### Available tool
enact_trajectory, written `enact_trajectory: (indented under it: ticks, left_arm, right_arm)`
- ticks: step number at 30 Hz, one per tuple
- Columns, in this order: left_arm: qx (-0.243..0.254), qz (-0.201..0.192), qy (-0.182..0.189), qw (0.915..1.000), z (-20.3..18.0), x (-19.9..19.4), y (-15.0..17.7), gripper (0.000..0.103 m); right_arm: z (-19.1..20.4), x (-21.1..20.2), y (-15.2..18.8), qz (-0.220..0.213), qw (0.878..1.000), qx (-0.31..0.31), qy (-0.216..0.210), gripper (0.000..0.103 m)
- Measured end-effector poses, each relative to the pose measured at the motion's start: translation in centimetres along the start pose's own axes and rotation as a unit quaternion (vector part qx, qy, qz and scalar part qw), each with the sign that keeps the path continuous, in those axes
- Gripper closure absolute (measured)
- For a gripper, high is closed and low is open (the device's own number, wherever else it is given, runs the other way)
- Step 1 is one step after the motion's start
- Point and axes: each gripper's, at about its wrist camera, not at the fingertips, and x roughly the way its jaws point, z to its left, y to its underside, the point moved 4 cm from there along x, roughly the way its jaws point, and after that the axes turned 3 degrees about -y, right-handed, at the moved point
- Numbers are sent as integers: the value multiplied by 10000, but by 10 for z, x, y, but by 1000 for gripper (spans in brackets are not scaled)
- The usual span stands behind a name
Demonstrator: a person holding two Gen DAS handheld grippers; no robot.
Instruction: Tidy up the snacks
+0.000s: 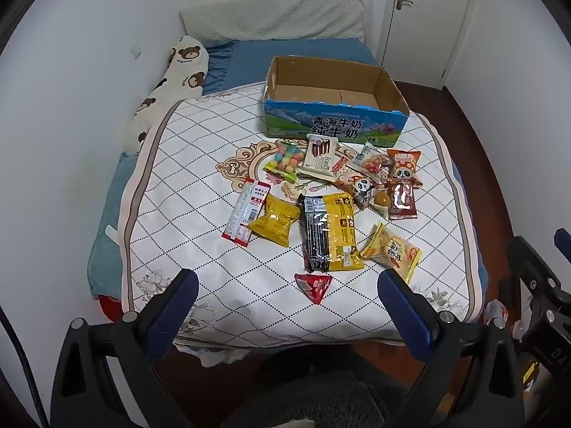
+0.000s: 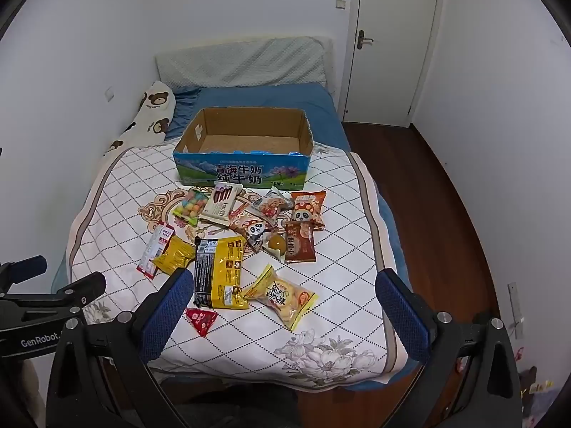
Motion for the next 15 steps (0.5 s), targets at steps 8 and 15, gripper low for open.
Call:
enact_trajectory:
  ticks: [8,15]
  left_arm:
    - [-49,-30,13,10000,0,-4,3,0]
    - [-48,-2,36,10000,-3,-8,1,0]
  right_arm:
    - [1,-1,1,-29,10000,1,-15,0]
    - [-2,0,0,-39,10000,-8,-50,0]
